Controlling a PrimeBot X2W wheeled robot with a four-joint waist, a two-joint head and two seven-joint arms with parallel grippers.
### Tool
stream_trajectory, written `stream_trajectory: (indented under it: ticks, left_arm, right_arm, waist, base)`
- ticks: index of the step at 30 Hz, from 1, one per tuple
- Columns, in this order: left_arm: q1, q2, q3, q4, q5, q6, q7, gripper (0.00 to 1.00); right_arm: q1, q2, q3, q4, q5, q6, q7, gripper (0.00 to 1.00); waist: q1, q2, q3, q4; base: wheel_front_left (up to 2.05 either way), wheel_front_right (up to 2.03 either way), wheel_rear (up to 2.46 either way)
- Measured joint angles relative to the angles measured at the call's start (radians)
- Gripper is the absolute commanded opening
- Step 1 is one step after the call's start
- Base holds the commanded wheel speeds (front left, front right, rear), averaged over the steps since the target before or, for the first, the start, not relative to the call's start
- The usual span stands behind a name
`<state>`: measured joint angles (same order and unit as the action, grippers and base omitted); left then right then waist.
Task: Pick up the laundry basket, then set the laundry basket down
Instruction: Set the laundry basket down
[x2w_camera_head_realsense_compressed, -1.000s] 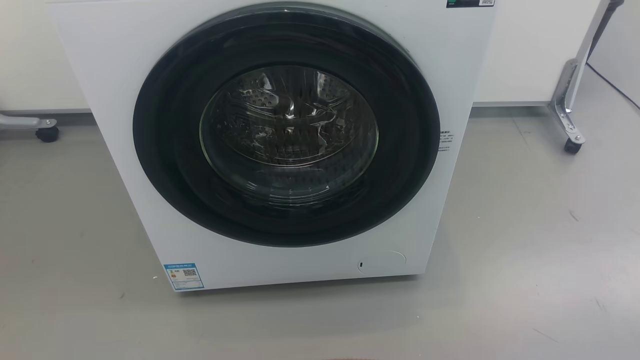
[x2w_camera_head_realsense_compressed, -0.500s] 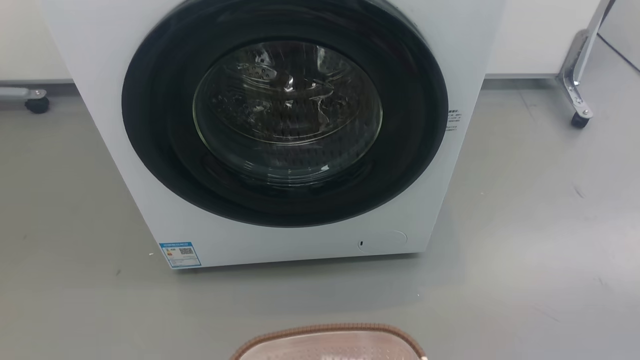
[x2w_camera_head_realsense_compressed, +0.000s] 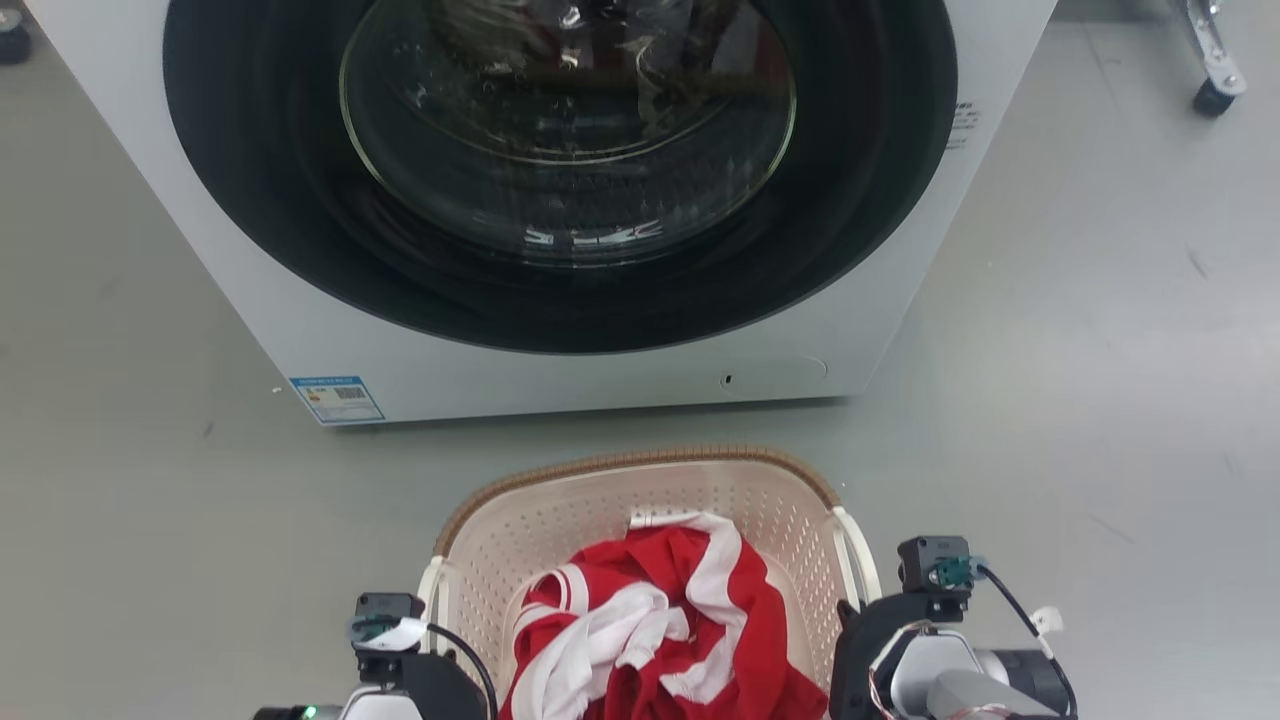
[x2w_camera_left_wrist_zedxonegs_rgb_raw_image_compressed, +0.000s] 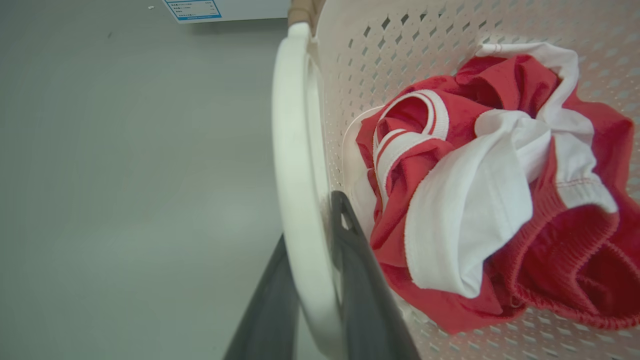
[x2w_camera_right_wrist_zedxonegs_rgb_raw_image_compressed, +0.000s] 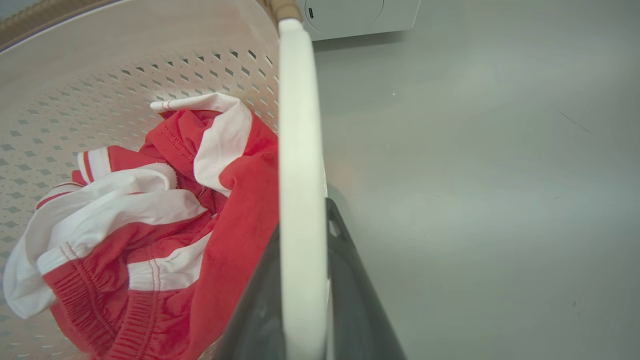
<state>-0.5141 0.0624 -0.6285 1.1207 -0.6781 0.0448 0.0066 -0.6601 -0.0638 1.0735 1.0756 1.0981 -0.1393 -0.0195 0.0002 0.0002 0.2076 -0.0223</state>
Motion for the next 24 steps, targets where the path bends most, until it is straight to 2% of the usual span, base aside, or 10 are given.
stream_trajectory:
  ticks: [24]
  left_arm:
    - [-0.316, 0.030, 0.017, -0.027, 0.012, 0.017, -0.020, 0.00]
  right_arm:
    - [-0.330, -0.002, -0.010, 0.039, -0.049, 0.000, -0.063, 0.00]
  waist:
    - [0.0000, 0.0001, 0.354, 0.023]
  base:
    - [0.00, 0.00, 0.00]
